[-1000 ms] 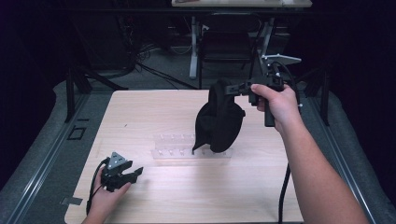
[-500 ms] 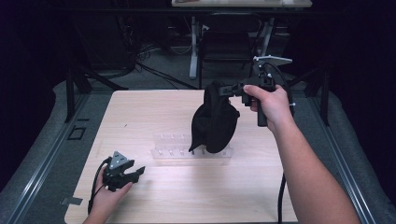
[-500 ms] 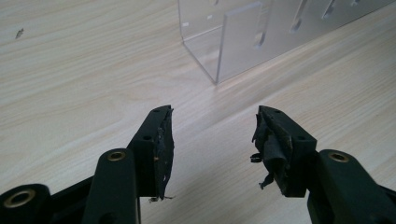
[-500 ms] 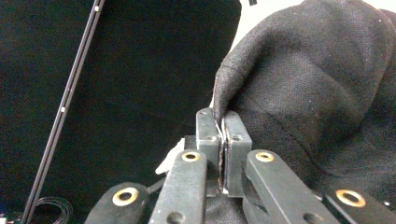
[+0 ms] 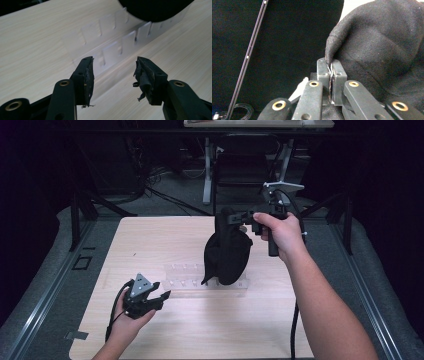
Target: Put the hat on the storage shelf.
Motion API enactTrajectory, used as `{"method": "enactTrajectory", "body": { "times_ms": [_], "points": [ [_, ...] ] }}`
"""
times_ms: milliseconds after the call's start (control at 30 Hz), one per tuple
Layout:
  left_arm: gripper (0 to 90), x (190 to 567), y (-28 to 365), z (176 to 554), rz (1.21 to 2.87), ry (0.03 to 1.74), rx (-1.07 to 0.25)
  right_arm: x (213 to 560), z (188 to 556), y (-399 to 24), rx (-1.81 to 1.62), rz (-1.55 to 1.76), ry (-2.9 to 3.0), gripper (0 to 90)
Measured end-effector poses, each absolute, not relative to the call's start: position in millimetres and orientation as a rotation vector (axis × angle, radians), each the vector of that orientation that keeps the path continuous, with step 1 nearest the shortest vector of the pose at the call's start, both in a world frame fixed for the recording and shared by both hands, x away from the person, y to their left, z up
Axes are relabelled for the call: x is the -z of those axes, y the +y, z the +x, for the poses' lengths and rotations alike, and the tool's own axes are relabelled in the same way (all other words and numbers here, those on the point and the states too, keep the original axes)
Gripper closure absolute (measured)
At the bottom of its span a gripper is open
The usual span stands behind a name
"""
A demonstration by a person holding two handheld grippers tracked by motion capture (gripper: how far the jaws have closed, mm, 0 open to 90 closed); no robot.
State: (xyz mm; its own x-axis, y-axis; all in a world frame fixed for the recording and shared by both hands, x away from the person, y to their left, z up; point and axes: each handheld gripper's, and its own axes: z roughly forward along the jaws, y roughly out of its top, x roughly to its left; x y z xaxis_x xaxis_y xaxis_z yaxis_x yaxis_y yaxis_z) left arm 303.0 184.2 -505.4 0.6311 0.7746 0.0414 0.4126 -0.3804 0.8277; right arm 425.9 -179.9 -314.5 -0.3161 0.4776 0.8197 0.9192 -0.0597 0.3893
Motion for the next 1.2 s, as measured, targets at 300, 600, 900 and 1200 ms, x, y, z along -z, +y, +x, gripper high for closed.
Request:
{"method": "enactTrajectory", "body": {
  "times_ms": [300,600,900,1200],
  "points": [
    [49.8,488.3,145.2,306.7,2.038,0.813,-0.55,321.1,427.7,-167.9,1.361,-1.447,-1.751,87.6],
    [53.4,478.4,118.3,304.9,2.062,0.733,-0.537,323.0,428.1,-157.8,1.376,-1.429,-1.744,87.3],
    [65.9,474.1,98.8,306.2,2.067,0.698,-0.525,323.4,427.6,-153.1,1.398,-1.431,-1.744,87.1],
    [80.9,476.2,89.1,309.2,2.08,0.68,-0.563,323.5,425.9,-150.6,1.424,-1.439,-1.738,86.7]
  ]
}}
